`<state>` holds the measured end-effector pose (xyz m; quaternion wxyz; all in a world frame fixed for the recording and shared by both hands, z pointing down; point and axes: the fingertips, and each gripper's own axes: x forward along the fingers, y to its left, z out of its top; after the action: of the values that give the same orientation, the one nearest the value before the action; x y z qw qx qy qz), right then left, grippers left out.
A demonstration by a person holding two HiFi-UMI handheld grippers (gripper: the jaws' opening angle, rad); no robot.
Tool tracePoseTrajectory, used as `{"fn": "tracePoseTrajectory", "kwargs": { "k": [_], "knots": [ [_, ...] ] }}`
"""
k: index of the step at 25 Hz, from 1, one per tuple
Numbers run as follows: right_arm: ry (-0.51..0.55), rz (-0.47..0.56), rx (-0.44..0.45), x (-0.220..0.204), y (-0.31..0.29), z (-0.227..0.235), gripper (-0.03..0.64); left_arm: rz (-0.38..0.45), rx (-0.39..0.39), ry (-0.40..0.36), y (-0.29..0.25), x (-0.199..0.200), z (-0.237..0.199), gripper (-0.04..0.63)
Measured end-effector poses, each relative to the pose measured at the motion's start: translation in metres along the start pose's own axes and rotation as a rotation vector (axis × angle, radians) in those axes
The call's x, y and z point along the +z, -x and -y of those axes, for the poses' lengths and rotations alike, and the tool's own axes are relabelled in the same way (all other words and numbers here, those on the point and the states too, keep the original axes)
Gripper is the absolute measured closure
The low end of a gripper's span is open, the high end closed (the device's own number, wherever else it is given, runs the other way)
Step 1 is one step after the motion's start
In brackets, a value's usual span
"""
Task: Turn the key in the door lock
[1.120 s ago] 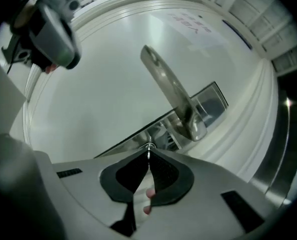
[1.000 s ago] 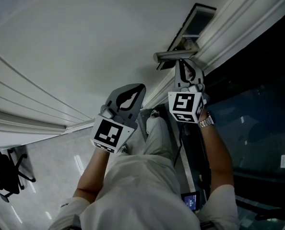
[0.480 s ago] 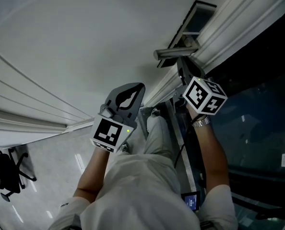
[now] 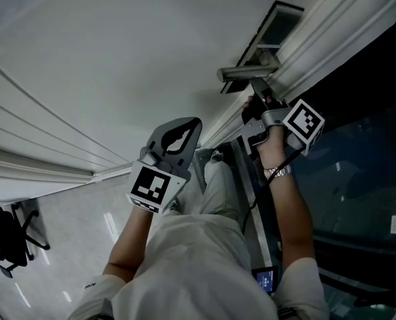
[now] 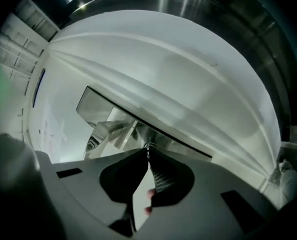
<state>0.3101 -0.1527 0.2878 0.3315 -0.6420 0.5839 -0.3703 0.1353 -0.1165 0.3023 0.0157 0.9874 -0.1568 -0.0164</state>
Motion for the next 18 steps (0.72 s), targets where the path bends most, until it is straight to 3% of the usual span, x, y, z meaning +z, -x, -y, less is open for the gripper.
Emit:
{"fn": "tracePoseTrajectory", "kwargs": {
  "k": [4, 10, 15, 18],
  "knots": [
    [0.0, -0.01, 0.019, 0.0, -0.001, 0.0, 0.603, 0.004, -0.001, -0.008, 0.001, 0.0, 0.001, 0.589],
    [0.197, -0.055, 0.023, -0.003, 0.005, -0.005, 0.573, 0.002, 0.006, 0.008, 0.005, -0.001, 0.0, 0.59],
    [0.509, -0.114, 0.027, -0.01, 0.012, -0.017, 0.495, -0.01, -0.007, 0.014, 0.003, -0.005, 0.005, 0.591],
    [0.823, -0.136, -0.059, -0.014, 0.015, -0.019, 0.466, -0.009, -0.02, 0.014, 0.0, -0.005, 0.01, 0.59]
  ]
}}
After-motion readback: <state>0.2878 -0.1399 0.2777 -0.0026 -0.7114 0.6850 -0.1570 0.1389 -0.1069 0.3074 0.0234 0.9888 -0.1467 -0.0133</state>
